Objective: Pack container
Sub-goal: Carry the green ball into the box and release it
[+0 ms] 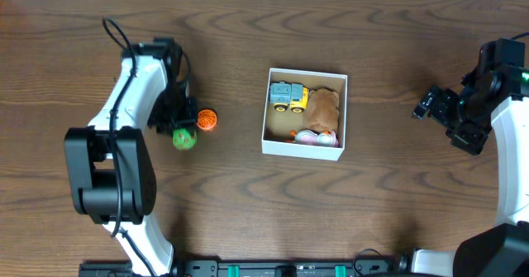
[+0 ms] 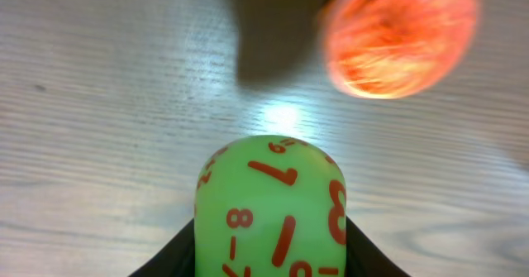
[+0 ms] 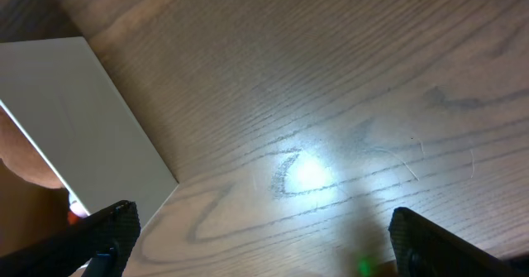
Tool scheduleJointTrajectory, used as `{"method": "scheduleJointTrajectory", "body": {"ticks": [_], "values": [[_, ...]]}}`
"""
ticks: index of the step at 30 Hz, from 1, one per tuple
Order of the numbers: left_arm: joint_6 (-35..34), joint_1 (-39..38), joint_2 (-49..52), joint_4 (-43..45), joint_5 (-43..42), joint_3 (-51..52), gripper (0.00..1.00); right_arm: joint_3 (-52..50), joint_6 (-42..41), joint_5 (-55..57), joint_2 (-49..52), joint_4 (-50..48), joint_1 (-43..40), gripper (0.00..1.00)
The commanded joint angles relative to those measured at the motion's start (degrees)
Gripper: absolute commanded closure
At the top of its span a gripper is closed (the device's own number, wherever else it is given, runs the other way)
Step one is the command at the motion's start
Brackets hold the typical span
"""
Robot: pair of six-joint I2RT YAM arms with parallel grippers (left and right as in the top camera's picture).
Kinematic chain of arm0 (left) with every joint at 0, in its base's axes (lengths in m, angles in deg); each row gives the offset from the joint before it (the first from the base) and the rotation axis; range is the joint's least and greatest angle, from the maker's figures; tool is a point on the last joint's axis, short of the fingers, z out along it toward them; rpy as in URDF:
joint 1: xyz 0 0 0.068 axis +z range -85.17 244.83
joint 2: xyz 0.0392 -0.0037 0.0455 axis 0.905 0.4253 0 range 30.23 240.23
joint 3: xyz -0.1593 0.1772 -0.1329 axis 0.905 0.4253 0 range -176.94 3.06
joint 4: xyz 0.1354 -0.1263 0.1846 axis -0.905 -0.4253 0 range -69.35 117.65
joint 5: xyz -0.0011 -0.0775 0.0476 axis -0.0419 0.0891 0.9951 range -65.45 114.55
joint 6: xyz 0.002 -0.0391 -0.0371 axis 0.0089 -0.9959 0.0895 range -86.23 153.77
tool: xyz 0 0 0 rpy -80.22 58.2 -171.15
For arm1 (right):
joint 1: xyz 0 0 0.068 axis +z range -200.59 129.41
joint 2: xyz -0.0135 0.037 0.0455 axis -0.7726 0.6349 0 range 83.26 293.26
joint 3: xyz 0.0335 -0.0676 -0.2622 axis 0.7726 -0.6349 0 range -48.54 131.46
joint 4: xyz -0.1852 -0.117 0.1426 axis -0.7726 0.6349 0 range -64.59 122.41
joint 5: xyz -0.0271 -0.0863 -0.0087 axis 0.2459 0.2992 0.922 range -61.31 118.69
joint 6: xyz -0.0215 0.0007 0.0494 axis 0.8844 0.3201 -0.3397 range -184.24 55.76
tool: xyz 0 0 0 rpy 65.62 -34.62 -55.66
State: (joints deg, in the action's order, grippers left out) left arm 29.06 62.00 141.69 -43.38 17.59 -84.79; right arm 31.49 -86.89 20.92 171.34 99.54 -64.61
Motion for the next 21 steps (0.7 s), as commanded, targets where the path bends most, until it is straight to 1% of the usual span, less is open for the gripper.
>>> {"method": "scheduleJointTrajectory", "body": {"ticks": [1, 3, 6, 12, 16, 21], "values": [[-0.13, -2.95, -5.55, -2.73, -2.1, -7.72, 0.76, -0.22, -0.87, -0.2, 0.0, 0.09, -0.15, 0.01], [0.87, -5.97, -7.69, -2.64, -2.25, -10.4, 0.76, -0.22, -0.9, -0.2, 0.0, 0.04, -0.15, 0.01], [3.65, -11.93, -10.47, 0.96, -3.58, -11.39, 0.76, -0.22, -0.92, -0.22, 0.0, -0.04, -0.15, 0.01], [4.2, -24.41, -9.6, 8.68, -3.56, -11.37, 0.76, -0.22, -0.9, -0.2, 0.0, -0.13, -0.15, 0.01], [4.9, -29.07, -7.15, 12.28, -3.56, -10.78, 0.76, -0.22, -0.87, -0.2, 0.0, 0.04, -0.15, 0.01], [4.87, -30.97, -2.73, 13.07, -3.56, -10.51, 0.76, -0.22, -0.9, -0.2, 0.0, 0.04, -0.15, 0.01]]}}
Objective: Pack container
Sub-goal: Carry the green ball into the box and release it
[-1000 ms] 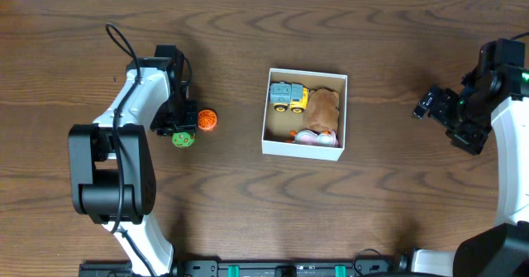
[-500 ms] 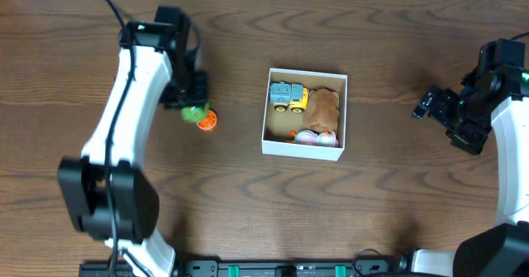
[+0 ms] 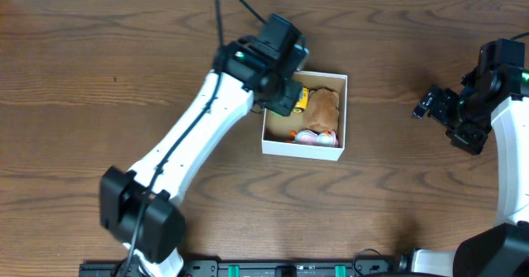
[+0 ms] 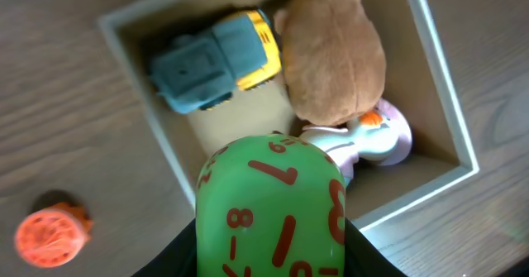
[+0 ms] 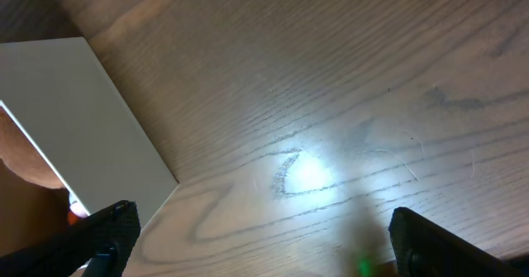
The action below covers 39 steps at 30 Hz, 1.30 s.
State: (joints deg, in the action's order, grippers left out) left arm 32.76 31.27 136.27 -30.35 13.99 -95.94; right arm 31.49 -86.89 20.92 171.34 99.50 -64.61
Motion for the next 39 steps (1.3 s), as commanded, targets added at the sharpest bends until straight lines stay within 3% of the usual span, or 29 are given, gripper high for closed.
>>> {"method": "scheduleJointTrajectory", "body": {"ticks": [1, 7, 8, 9, 12, 14, 19, 26, 32, 39], "values": [[1.16, -0.31, 3.58, 0.04, 0.04, 0.63, 0.75, -0.22, -0.9, -0.2, 0.0, 0.09, -0.15, 0.01], [1.14, -0.37, 7.82, -1.53, 0.02, 0.63, 0.69, -0.22, -0.87, -0.2, 0.0, 0.11, -0.15, 0.01], [1.14, -0.37, 7.96, -1.92, 0.02, 0.63, 0.63, -0.22, -0.87, -0.2, 0.0, 0.09, -0.15, 0.01], [1.16, -0.37, 7.98, -2.36, 0.07, 0.63, 0.56, -0.22, -0.85, -0.17, 0.0, 0.09, -0.15, 0.01], [1.18, -0.15, 7.15, -3.23, 0.09, 0.61, 0.17, -0.22, -0.87, -0.17, 0.0, 0.07, -0.17, 0.01], [1.18, 0.42, 6.12, -3.48, 0.09, 0.44, 0.05, -0.22, -0.85, -0.17, 0.0, 0.07, -0.17, 0.01], [1.11, 3.78, 1.66, -5.4, 0.09, -1.16, 0.05, -0.22, -0.44, -0.17, 0.0, 0.04, -0.17, 0.01], [0.98, 14.23, -5.03, -8.57, 4.33, -1.31, 0.07, -0.22, -0.46, -0.13, 0.0, -0.15, -0.17, 0.01], [0.96, 23.02, -2.08, -8.7, 4.96, 4.24, 0.08, -0.22, -0.46, -0.15, 0.0, -0.76, -0.17, 0.01], [0.94, 26.75, 4.31, -2.58, 2.99, 11.26, 0.08, -0.22, -0.46, -0.17, 0.0, -0.79, -0.15, 0.01]]}}
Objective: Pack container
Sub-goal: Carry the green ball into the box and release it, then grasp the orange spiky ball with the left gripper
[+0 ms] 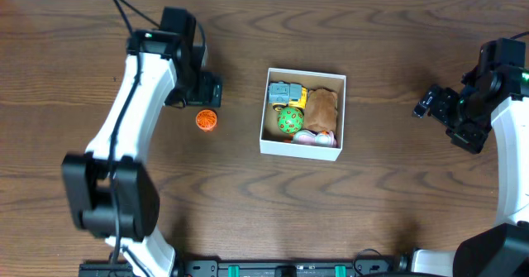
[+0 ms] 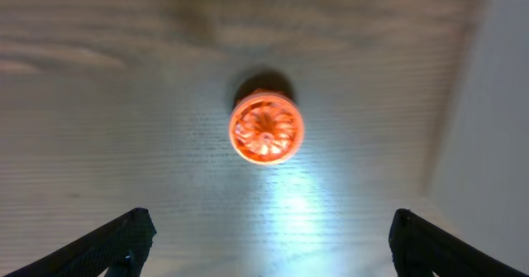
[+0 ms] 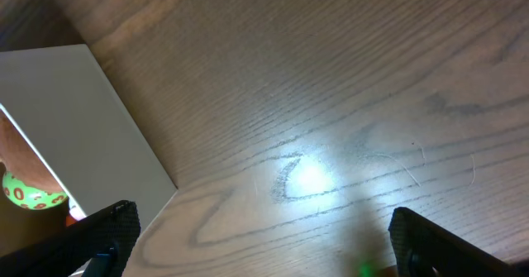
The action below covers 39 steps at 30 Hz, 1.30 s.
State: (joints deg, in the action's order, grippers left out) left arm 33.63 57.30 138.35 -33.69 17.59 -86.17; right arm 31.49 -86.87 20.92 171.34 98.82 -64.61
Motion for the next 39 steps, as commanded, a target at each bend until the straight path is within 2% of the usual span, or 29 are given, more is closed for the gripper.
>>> {"method": "scheduleJointTrajectory", "body": {"ticks": [1, 20, 23, 27, 29, 32, 39], "values": [[0.07, 0.79, 3.23, 1.38, -0.61, 1.77, 0.08, -0.22, -0.48, -0.2, 0.0, -0.09, -0.15, 0.01], [0.09, 0.66, 13.49, 6.49, -2.91, 1.92, 0.11, -0.22, -0.5, -0.17, 0.0, 0.02, -0.17, 0.01], [0.11, 0.66, 14.38, 6.84, -2.91, 1.92, 0.18, -0.22, -0.5, -0.17, 0.0, 0.02, -0.17, 0.01], [0.11, 0.66, 15.52, 6.82, -2.89, 1.92, 0.31, -0.22, -0.5, -0.2, 0.0, 0.02, -0.15, 0.01], [0.11, 0.66, 15.98, 6.64, -2.91, 1.92, 0.34, -0.22, -0.5, -0.2, 0.0, 0.02, -0.17, 0.01], [0.09, 0.63, 15.87, 6.4, -2.91, 1.9, 0.44, -0.22, -0.5, -0.2, 0.0, 0.07, -0.17, 0.01], [0.09, 0.66, 13.88, 1.73, -2.91, 0.22, 0.48, -0.22, -0.5, -0.2, 0.0, -0.13, -0.17, 0.01]]}}
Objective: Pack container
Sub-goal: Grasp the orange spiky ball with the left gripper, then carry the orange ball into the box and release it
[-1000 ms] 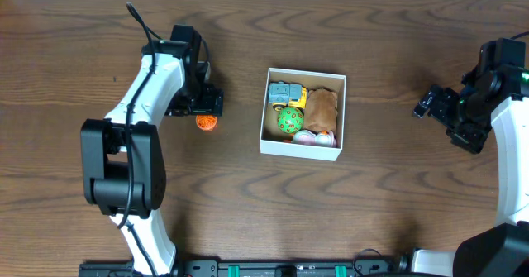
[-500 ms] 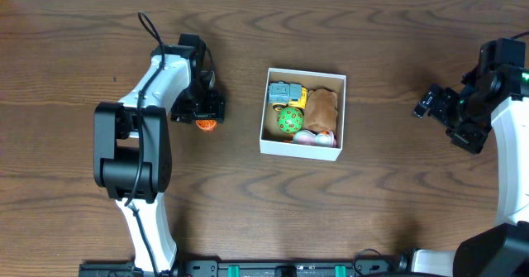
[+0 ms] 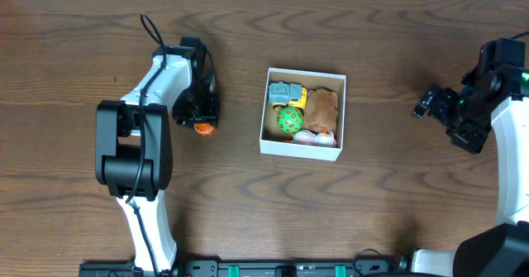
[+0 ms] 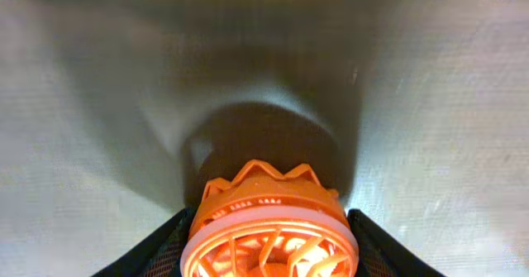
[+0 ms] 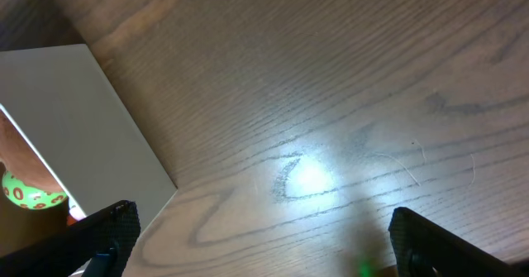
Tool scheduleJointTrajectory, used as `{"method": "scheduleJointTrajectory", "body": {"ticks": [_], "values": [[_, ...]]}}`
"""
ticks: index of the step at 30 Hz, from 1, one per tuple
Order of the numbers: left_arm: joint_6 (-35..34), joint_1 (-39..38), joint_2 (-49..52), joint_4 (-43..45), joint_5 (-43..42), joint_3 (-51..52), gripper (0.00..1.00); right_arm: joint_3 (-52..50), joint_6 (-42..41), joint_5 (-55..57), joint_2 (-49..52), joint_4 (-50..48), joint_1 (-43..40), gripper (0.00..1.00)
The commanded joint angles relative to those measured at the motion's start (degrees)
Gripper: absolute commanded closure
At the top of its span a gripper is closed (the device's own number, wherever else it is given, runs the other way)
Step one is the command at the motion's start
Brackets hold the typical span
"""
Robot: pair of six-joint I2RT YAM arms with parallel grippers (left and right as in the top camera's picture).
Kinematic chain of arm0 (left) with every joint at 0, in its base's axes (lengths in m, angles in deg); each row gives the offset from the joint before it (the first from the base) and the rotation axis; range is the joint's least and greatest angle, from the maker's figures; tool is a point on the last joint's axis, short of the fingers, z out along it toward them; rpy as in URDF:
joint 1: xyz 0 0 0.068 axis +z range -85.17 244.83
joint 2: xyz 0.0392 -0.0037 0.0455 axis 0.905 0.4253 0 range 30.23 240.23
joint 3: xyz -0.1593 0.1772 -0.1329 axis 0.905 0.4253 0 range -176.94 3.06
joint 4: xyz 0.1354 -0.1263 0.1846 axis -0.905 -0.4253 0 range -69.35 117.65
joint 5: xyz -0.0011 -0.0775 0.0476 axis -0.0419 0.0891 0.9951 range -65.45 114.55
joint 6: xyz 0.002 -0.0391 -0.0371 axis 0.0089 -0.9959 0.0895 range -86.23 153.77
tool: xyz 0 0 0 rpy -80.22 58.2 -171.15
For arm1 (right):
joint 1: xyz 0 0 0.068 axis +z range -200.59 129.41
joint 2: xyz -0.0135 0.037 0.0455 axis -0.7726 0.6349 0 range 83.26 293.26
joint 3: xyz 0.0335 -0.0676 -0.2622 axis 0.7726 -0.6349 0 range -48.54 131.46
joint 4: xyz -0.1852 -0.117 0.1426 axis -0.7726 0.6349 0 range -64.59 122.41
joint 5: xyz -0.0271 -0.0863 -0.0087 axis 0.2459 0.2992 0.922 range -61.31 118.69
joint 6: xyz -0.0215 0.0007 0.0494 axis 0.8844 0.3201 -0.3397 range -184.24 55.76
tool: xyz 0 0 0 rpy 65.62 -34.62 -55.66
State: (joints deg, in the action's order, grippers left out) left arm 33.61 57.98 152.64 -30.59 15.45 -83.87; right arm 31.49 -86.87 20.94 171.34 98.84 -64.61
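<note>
The white box (image 3: 302,148) sits mid-table and holds a green numbered ball (image 3: 288,118), a blue-and-yellow truck (image 3: 287,94), a brown plush (image 3: 323,106) and a pink-white toy (image 3: 312,137). Left of the box an orange ribbed wheel (image 3: 203,127) rests on the wood. My left gripper (image 3: 202,116) is down over it; in the left wrist view the wheel (image 4: 269,227) fills the gap between both fingers, which press its sides. My right gripper (image 3: 430,103) hangs open at the far right, with nothing between its fingers (image 5: 107,227).
The box's white outer wall (image 5: 74,128) shows at the left of the right wrist view, with the green ball (image 5: 25,191) peeking over it. The table's far edge runs along the top.
My left gripper was open above the orange wheel. Now it is down at the table and shut on the wheel's sides. The right arm has not moved.
My left gripper held the green ball on the table beside the orange wheel, then held it over the box. Later the ball lay in the box and the gripper hung open above the wheel. Now it is shut on the wheel.
</note>
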Motion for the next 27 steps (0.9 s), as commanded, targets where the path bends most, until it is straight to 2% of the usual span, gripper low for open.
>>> {"method": "scheduleJointTrajectory", "body": {"ticks": [1, 8, 11, 18, 22, 27], "values": [[0.11, -0.02, -0.85, -2.27, -0.76, -2.64, 0.49, -0.22, -0.5, -0.22, 0.0, -0.22, -0.17, 0.01], [-0.09, -1.05, -7.48, -13.4, -0.87, -11.67, 0.56, -0.22, -0.5, -0.24, 0.0, -0.37, -0.17, 0.01], [-0.07, -3.1, -11.74, -15.47, -0.87, -14.86, 0.56, -0.22, -0.5, -0.22, 0.0, -0.5, -0.17, 0.01], [0.0, -14.84, -19.87, -6.29, -0.98, -15.37, 0.56, -0.22, -0.55, -0.24, 0.0, -0.72, -0.15, 0.01], [1.88, -22.88, -18.6, 1.44, -0.76, -14.38, 0.56, -0.22, -0.52, -0.24, 0.0, -0.63, -0.17, 0.01], [1.86, -27.54, -13.55, 6.01, -0.7, -13.57, 0.56, -0.22, -0.98, -0.28, 0.0, -0.42, -0.15, 0.01]]}}
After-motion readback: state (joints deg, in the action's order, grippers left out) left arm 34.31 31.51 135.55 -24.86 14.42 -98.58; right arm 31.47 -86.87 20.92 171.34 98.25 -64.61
